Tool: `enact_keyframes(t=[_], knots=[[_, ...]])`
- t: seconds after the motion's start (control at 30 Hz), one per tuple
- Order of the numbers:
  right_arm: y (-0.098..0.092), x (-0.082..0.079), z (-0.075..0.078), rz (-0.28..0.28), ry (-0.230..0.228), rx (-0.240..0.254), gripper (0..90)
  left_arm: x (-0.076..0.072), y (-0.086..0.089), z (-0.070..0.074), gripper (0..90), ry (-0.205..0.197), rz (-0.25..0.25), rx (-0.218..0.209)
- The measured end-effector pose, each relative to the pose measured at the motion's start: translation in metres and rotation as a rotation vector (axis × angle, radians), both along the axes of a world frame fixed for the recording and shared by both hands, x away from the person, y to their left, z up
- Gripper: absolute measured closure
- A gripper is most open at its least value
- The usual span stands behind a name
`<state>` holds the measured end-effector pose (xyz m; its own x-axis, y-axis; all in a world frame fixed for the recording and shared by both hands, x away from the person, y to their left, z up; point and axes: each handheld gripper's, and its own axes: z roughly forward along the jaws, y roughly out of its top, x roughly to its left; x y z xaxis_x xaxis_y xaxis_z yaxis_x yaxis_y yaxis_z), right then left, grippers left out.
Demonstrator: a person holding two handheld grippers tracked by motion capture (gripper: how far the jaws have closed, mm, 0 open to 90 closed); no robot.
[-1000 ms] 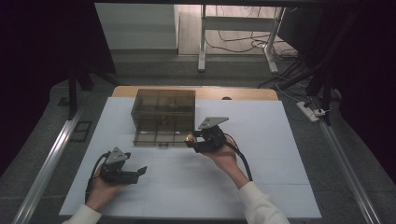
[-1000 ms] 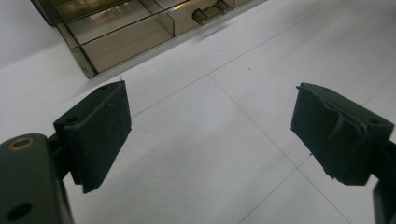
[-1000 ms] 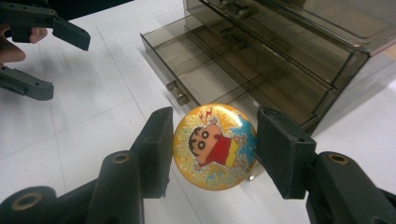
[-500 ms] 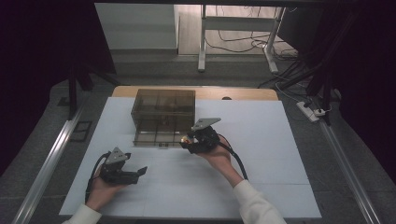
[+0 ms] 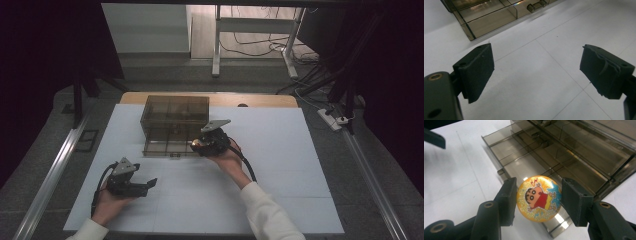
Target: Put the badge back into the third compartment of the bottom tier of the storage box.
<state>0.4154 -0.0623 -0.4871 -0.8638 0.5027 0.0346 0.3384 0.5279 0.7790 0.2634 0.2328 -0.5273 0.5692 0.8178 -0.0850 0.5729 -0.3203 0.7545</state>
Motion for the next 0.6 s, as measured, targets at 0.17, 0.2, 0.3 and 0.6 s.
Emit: enact_keyframes(t=[0.17, 0.2, 0.3, 0.6], knots=[[0.008, 0.007, -0.002, -0.011, 0.006, -0.009, 47.2, 0.000, 0.000, 0.000, 12.1, 0.001, 0.001, 0.002], [0.009, 0.009, -0.003, -0.011, 0.006, -0.015, 47.2, 0.000, 0.000, 0.000, 12.2, 0.001, 0.001, 0.001], [0.013, 0.011, -0.005, -0.014, 0.008, -0.021, 47.0, 0.000, 0.000, 0.000, 12.1, 0.001, 0.002, 0.000], [0.015, 0.012, -0.007, -0.025, 0.015, -0.008, 42.5, -0.001, 0.001, 0.000, 12.1, 0.000, 0.004, 0.000]])
